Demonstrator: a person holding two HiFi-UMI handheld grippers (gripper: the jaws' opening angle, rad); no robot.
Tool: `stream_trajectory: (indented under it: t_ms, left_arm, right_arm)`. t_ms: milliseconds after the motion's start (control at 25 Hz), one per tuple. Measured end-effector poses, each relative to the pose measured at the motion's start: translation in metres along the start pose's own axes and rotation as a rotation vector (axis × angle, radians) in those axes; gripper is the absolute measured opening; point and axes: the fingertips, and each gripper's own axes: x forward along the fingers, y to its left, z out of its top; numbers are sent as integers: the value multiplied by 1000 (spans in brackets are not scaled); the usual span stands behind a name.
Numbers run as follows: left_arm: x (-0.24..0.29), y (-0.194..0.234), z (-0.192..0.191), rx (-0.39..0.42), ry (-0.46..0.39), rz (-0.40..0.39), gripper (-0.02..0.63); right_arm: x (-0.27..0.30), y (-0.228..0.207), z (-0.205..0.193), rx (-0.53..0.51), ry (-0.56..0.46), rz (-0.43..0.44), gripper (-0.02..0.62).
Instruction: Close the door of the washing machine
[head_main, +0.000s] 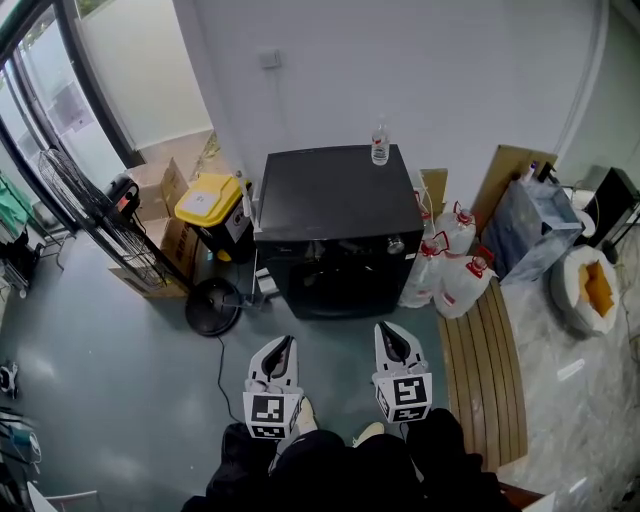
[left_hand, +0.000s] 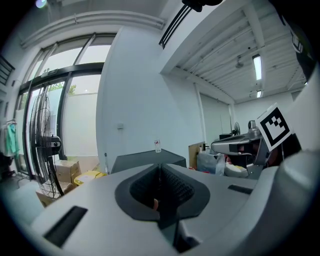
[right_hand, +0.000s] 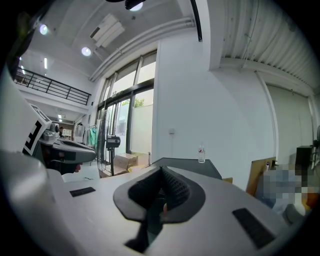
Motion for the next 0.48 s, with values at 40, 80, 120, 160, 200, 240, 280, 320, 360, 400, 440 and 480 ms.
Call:
stream_trajectory:
  t_ms: [40, 80, 120, 160, 200, 240, 280, 320, 360, 400, 440, 480]
  left_arm:
    - [0, 1, -1, 0, 1, 0, 34]
    - [0, 1, -2, -2, 0, 0, 34]
    - [0, 1, -3, -4, -2, 0, 34]
    - [1, 1, -2, -5, -5, 1, 34]
    - [1, 0, -1, -3, -6, 2, 34]
    - [1, 0, 1, -1, -6, 3, 34]
    - [1, 0, 3, 1, -5, 4, 34]
    - [1, 0, 3, 1, -3, 3, 34]
    - [2, 0, 1, 0, 0, 1, 34]
    - [1, 0, -1, -3, 3, -2, 34]
    - [1, -1, -3, -5, 4, -3, 34]
    - [1, -1, -5, -7, 6, -5, 34]
  right_arm:
    - [0, 1, 0, -1, -1, 1, 15]
    - [1, 2, 0, -2, -1, 3, 15]
    - [1, 2, -1, -3, -1, 4, 15]
    - [1, 2, -2, -4, 0, 4, 15]
    - [1, 2, -3, -5, 1, 5, 15]
    - [1, 2, -2, -5, 2, 5, 15]
    - [1, 2, -2, -6, 3, 6, 15]
    - [1, 3, -2, -6, 3, 6, 15]
    - [2, 3, -1, -6, 3, 7, 15]
    - [2, 3, -1, -7, 3, 8, 15]
    - [2, 4, -2, -7, 3, 10, 15]
    - [1, 4, -2, -7, 3, 11, 15]
